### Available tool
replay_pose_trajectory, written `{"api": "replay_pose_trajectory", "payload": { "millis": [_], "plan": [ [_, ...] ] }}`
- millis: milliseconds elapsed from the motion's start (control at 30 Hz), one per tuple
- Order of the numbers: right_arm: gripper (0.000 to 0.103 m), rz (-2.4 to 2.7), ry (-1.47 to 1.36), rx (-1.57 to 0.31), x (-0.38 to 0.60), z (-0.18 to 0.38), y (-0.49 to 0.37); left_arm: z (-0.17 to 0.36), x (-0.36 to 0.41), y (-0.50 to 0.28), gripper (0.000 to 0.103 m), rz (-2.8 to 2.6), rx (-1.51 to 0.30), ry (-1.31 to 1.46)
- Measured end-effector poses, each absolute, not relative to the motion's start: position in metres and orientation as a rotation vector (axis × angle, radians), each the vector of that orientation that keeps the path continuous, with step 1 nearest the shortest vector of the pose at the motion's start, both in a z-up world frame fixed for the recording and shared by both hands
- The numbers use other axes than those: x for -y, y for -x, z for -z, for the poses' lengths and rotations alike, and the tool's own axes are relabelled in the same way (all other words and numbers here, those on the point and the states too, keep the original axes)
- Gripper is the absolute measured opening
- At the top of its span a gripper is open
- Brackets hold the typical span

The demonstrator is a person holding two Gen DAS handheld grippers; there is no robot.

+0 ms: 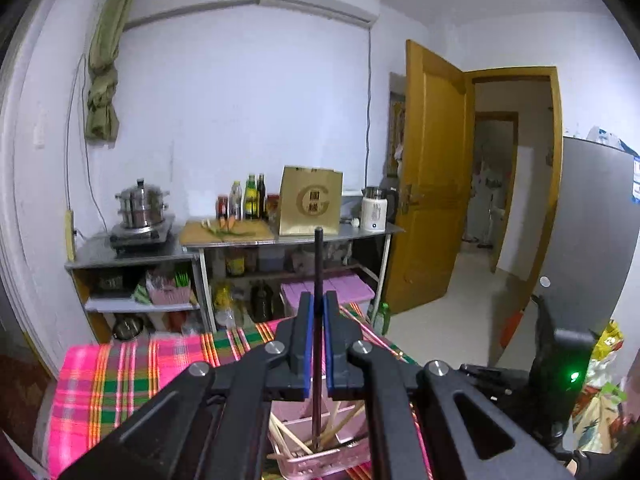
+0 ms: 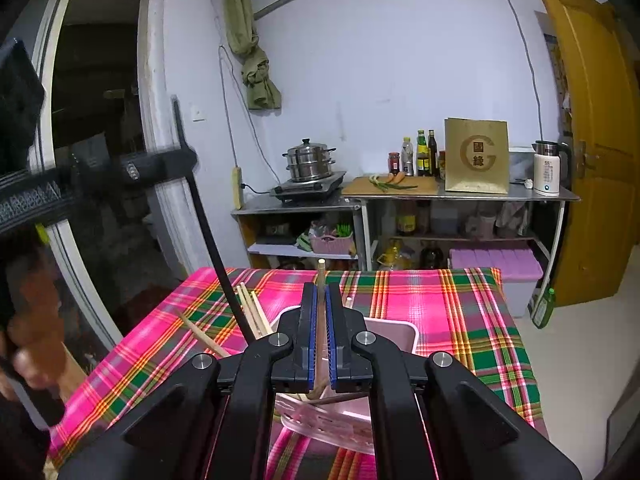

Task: Organize utensils
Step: 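Lower the left tool's dark chopstick into the basket while the right tool releases its chopstick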

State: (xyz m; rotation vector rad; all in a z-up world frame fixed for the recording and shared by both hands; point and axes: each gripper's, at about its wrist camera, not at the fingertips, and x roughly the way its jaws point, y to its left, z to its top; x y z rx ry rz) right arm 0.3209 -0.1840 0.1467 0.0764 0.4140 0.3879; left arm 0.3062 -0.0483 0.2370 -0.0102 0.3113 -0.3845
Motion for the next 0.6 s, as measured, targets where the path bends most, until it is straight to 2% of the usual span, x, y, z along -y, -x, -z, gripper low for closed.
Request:
{"api": "replay_pose_trajectory", "payload": {
  "millis": [600],
  "plan": [
    [0.004,-0.395,-0.084,-0.456,0.182,-0.124,-0.335,-0.172,0.053,-0.334,0.005,0.364,-0.426,-0.017]
  ]
}}
